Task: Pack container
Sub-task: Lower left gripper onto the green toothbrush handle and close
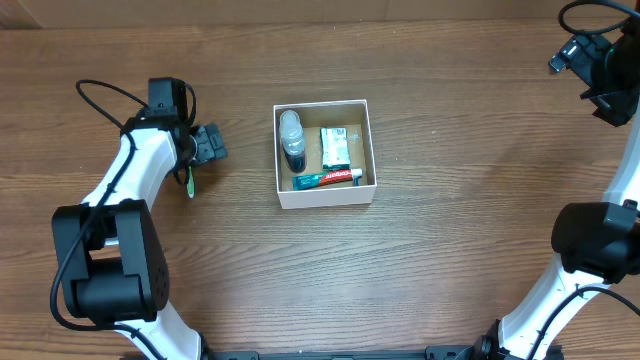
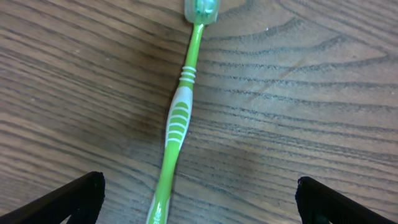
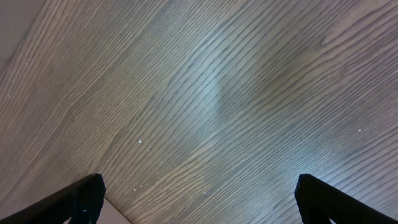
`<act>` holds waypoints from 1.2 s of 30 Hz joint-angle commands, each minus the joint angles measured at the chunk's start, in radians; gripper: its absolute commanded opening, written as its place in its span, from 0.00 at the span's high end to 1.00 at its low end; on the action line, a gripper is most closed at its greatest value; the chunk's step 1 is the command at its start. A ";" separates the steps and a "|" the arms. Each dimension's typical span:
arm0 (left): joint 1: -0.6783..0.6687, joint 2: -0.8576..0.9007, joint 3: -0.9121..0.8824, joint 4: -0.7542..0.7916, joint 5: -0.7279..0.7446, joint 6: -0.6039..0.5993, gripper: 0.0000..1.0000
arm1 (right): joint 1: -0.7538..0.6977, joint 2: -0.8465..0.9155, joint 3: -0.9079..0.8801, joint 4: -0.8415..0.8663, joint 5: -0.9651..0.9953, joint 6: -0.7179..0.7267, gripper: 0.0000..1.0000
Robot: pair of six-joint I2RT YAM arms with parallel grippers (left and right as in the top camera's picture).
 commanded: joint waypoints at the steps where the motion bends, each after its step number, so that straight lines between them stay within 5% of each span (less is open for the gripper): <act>1: 0.000 0.013 -0.026 0.035 0.012 0.040 0.00 | -0.002 -0.028 0.014 0.006 0.001 -0.005 0.00; 26: 0.000 0.120 -0.104 0.173 0.012 0.040 0.04 | -0.002 -0.028 0.014 0.006 0.001 -0.005 0.00; 28: 0.000 0.120 -0.104 0.174 0.011 0.040 0.11 | -0.002 -0.028 0.014 0.006 0.001 -0.005 0.00; 33: 0.000 0.120 -0.104 0.151 0.011 0.032 0.58 | -0.002 -0.028 0.014 0.006 0.001 -0.005 0.00; 36: 0.001 0.120 -0.104 0.136 0.011 0.032 0.70 | -0.002 -0.028 0.014 0.006 0.001 -0.005 0.00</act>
